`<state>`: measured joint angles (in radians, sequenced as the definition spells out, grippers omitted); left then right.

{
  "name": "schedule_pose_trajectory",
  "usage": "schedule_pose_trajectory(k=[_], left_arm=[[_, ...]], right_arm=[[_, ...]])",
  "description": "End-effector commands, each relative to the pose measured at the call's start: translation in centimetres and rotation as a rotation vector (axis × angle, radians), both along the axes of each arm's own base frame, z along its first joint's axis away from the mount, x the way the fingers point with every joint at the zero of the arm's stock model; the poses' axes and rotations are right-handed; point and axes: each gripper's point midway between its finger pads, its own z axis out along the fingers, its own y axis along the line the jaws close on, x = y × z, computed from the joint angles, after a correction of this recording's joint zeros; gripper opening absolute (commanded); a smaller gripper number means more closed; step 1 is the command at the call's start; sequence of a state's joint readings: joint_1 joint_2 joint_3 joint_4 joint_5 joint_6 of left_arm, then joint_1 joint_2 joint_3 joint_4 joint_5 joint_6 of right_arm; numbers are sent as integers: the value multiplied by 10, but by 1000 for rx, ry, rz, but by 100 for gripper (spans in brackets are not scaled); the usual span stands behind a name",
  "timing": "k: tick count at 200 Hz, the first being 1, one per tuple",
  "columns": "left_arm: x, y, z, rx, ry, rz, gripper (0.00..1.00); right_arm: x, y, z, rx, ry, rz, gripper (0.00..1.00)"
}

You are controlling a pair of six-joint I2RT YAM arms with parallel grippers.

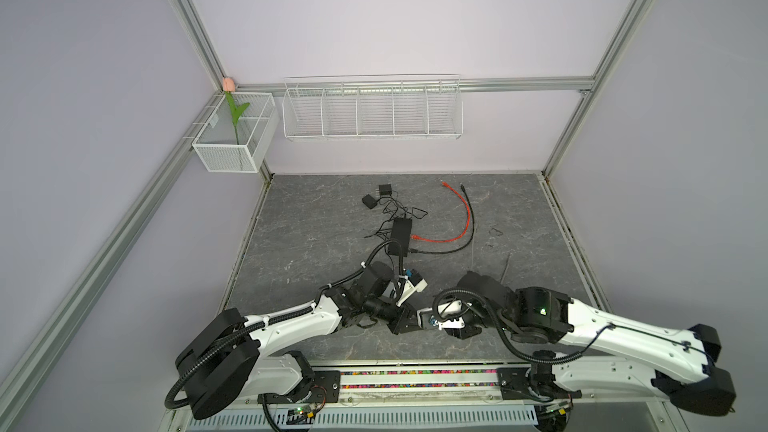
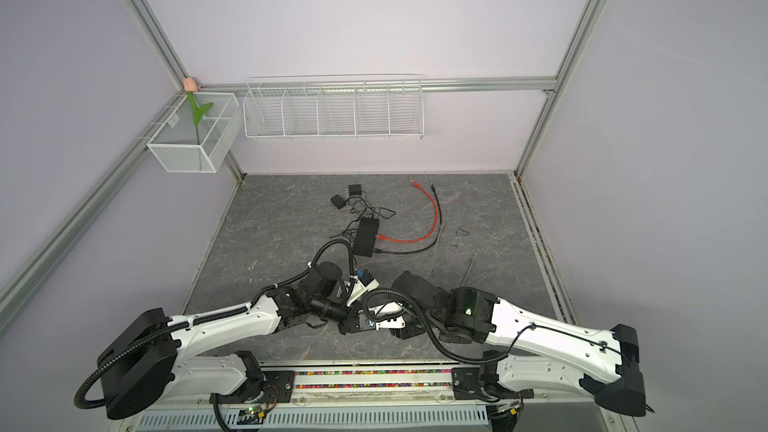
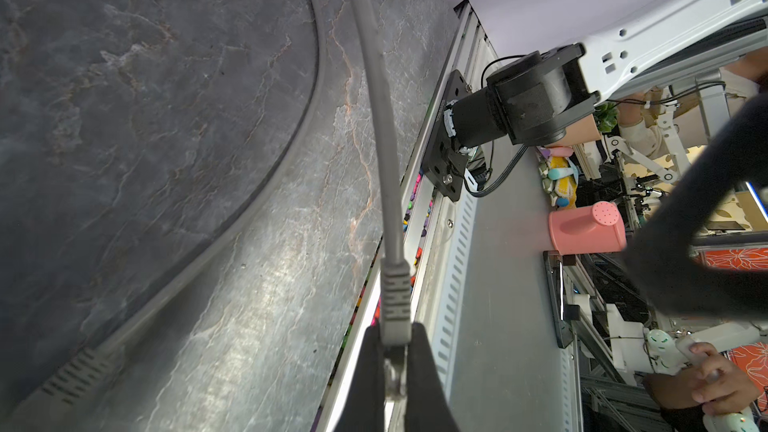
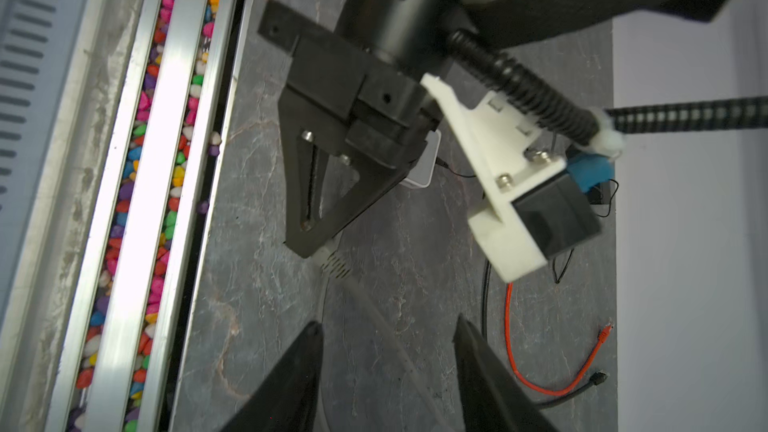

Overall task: Insert the plug into the switch port
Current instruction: 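Carry the grey plug with the left toward the right gripper while the right opens, then grasp the grey plug with the right gripper while the left releases it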

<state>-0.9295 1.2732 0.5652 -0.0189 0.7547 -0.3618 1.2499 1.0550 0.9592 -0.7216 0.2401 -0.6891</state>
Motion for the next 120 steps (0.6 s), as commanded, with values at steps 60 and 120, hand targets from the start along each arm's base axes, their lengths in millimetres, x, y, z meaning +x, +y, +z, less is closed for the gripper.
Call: schedule_pose_trajectory(k=[60,120], left_arm=[[-6,0,13,-52,6,-23,0],[-7,0,15,-71,14,-25,0]], right_arm=[[0,-13,-37,-220,-56,57,37],[10,3,-44,-201,-106,49,35]])
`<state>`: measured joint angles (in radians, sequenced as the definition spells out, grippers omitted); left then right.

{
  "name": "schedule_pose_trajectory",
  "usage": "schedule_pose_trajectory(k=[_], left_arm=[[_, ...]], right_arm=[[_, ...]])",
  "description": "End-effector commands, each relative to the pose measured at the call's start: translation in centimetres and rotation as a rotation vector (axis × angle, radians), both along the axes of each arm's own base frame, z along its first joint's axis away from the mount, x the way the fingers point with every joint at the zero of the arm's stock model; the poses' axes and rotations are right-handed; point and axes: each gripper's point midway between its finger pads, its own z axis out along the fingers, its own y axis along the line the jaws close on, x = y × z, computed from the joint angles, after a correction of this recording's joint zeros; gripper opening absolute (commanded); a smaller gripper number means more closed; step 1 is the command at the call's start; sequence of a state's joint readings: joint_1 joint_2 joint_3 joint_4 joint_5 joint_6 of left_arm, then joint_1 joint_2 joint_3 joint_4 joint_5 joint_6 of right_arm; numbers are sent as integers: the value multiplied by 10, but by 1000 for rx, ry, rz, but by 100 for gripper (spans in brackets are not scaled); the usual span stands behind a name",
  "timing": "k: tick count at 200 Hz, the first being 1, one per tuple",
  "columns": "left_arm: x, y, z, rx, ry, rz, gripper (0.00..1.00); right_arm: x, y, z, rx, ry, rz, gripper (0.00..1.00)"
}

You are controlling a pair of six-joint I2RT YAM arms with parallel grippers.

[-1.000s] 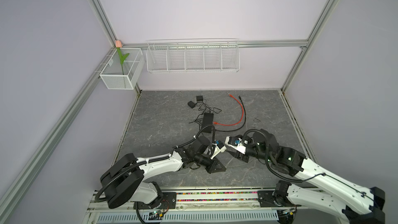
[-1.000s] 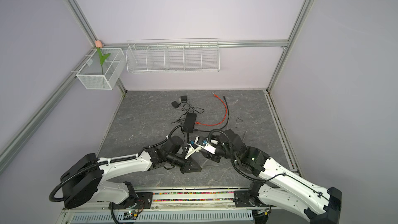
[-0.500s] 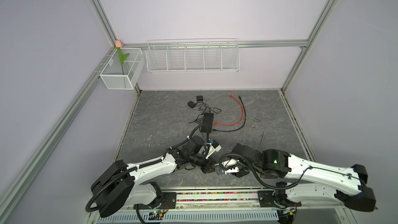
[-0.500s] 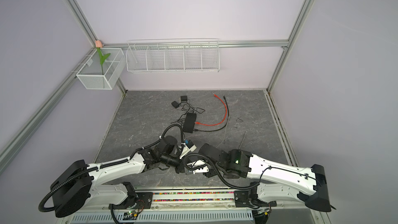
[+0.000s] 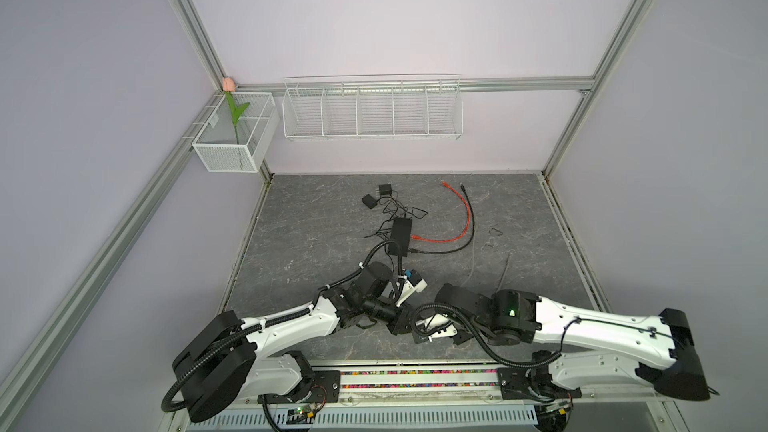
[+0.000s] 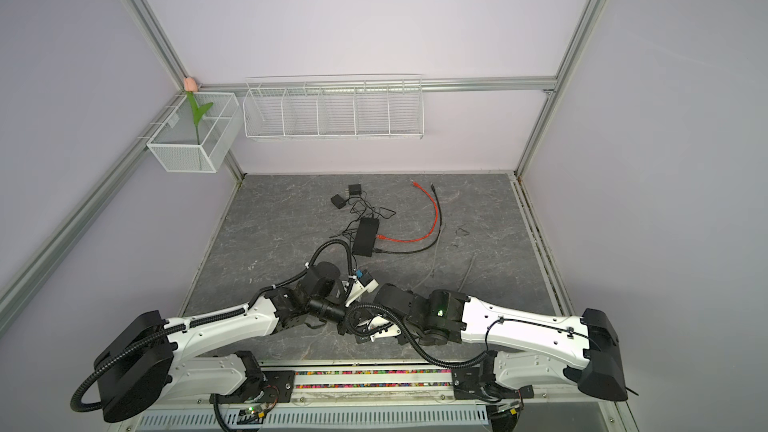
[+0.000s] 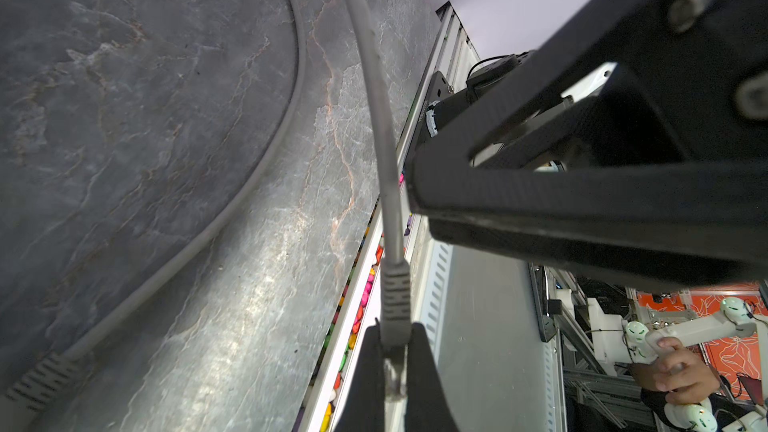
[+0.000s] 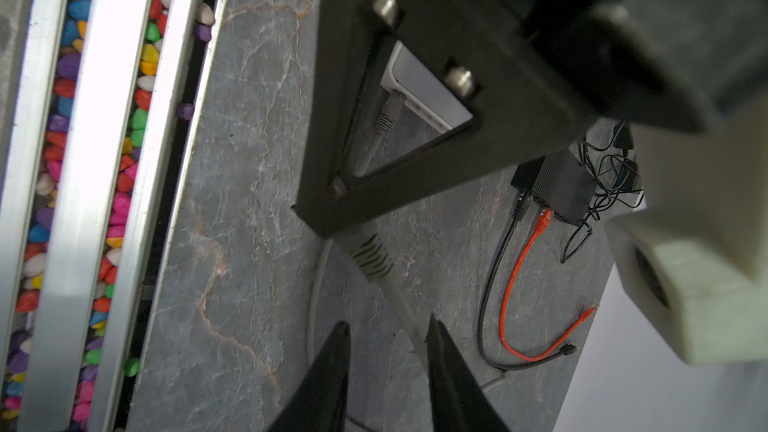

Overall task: Insert the plug into the switch port
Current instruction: 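Grasp the grey plug with the right gripper while the left releases it, then bring the plug to the white router with the right while the left grasps the router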

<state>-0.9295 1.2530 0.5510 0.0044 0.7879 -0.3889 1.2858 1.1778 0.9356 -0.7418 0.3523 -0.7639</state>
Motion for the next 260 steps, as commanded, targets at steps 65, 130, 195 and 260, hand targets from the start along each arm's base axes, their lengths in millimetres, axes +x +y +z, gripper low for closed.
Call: schedule_pose_trajectory(k=[65,130,195,260], left_arm=[[-2,-1,13,-55,-14,-13,0],[-2,-1,14,-55,-14,-9,0],[34,17,18,39,-131,198,57],[110,109,53,42,-337,797,59]], right_arm=[[-1,10,-11,-4,5,19,27],[0,6,-12,-19,5,2,11],[-5,9,-5,24,58,-48,7],[6,14,-17,51,315,-334,8]])
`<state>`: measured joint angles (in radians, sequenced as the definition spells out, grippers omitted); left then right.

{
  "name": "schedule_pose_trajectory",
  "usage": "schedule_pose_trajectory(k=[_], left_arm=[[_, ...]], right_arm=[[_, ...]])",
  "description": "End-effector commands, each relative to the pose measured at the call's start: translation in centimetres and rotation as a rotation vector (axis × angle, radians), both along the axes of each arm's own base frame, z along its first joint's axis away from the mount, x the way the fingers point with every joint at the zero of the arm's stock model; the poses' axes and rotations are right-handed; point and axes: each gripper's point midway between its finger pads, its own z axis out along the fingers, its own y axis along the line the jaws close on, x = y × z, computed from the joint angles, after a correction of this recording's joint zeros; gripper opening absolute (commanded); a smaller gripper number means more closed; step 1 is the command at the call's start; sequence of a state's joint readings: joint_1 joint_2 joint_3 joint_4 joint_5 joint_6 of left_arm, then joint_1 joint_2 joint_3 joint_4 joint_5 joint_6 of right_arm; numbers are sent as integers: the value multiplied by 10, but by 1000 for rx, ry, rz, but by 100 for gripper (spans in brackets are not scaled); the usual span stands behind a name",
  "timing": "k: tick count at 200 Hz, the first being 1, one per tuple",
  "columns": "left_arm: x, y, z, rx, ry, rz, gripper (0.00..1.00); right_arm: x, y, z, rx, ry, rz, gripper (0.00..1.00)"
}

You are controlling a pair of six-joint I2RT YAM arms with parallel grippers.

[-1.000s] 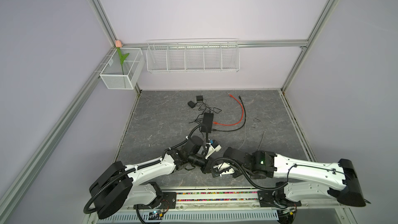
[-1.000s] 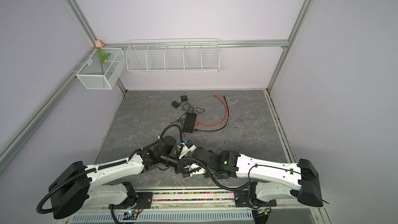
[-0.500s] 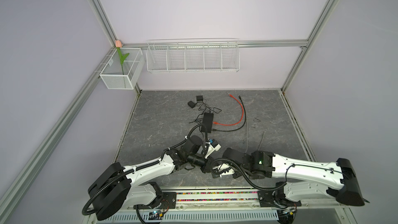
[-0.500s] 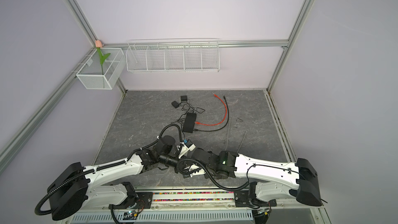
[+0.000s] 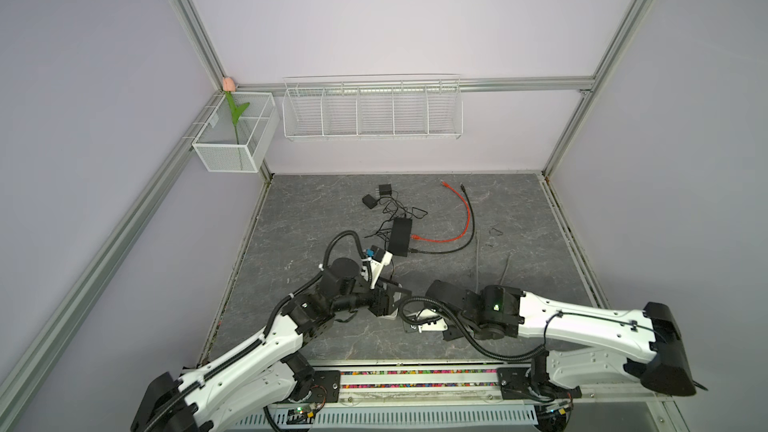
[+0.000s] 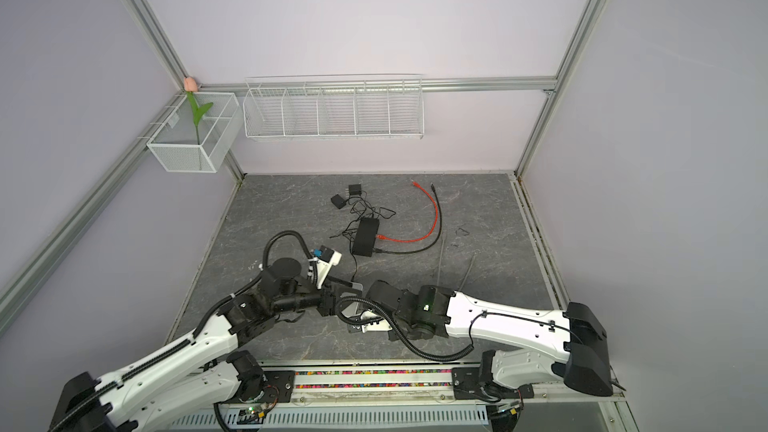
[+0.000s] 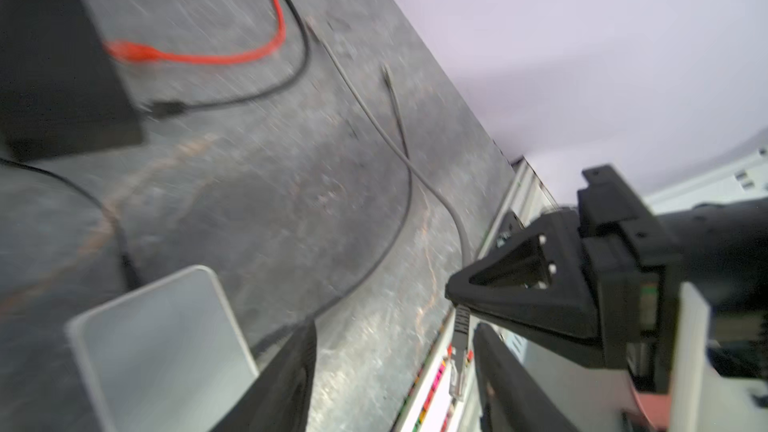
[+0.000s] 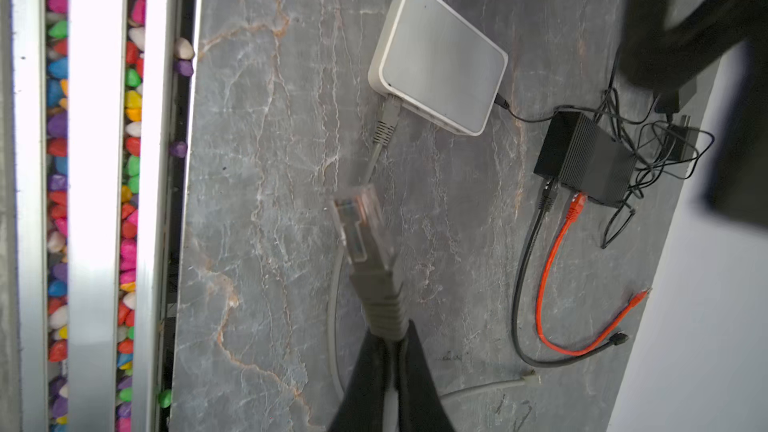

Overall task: Insert the plug into the switch port
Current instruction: 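Bring the plug to the white router with the right while the left grasps the router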

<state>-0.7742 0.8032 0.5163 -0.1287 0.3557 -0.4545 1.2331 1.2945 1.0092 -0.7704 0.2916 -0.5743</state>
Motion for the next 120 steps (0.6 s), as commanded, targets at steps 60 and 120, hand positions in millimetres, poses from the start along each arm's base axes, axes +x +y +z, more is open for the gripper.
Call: schedule_pose_trajectory(k=[60,120], left_arm=[[33,73,-48,99,6,440,52],[36,60,-78,102,48,407,52]], right_arm=[[18,24,-41,42,451,-426,7],[33,25,-75,-3,566,-552,7]])
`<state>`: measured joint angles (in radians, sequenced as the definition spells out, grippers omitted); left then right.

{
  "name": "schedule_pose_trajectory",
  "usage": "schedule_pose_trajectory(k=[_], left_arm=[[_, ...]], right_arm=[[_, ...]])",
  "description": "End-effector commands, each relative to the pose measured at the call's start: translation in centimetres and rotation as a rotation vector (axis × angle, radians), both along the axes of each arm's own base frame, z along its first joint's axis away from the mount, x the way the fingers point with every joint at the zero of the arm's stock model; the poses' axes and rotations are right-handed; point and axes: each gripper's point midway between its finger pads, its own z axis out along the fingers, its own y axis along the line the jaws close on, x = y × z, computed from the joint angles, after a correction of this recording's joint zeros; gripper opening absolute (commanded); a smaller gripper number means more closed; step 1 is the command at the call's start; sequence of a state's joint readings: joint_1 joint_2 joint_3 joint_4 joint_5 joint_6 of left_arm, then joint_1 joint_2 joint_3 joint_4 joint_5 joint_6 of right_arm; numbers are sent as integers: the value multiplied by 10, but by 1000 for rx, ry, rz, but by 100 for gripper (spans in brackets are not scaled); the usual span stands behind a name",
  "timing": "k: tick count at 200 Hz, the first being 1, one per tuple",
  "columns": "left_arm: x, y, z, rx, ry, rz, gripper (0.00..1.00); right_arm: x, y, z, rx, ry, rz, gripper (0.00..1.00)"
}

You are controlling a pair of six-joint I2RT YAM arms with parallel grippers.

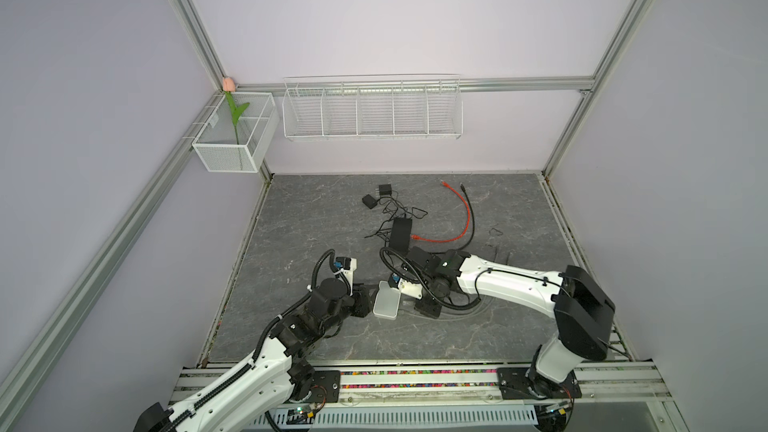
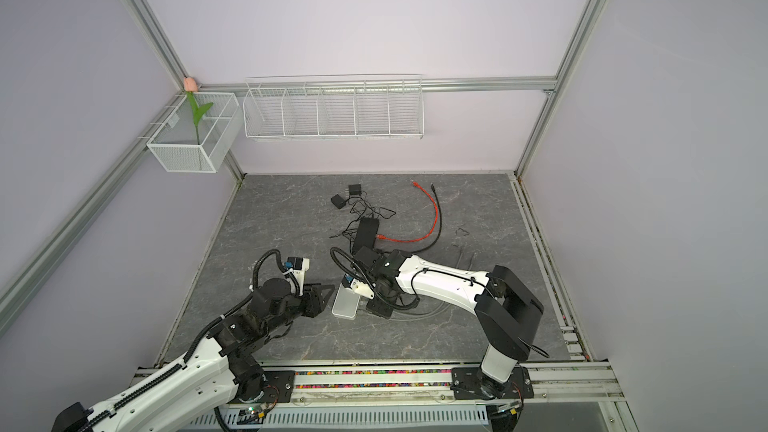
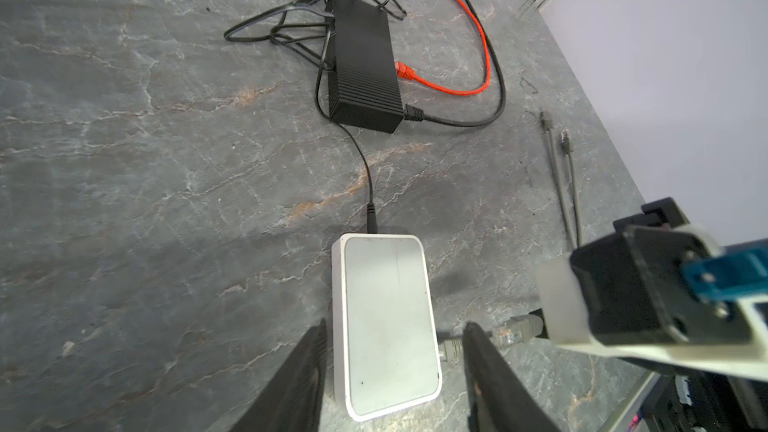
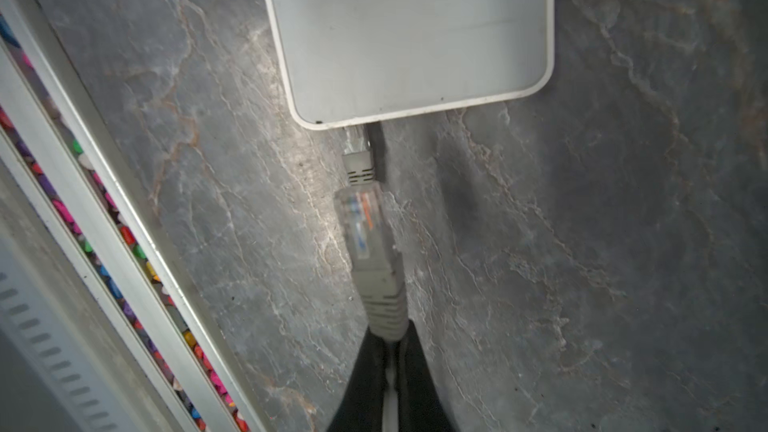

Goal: Insert the plug into the switch port

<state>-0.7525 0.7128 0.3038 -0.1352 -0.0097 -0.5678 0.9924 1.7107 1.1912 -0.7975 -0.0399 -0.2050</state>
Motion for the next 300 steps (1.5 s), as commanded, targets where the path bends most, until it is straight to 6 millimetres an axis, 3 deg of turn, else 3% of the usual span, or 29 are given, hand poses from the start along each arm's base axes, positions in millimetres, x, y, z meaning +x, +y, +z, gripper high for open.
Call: schedule_pose_trajectory(k=[1,97,195,300], left_arm=[[6,-6,2,-45,-19,7,52],[15,-18,-19,-19,-3,-16,51],[23,-31,-41,-17,49,-39,50],[26,-32,-67,27,102,-38,49]], right_arm=[[-2,1,-2,22,73,-68,7],[15,10,-33,28,162,-120,7],[26,15,-39,52,183,-145,7],[28,19,-41,52,199,-138,7]])
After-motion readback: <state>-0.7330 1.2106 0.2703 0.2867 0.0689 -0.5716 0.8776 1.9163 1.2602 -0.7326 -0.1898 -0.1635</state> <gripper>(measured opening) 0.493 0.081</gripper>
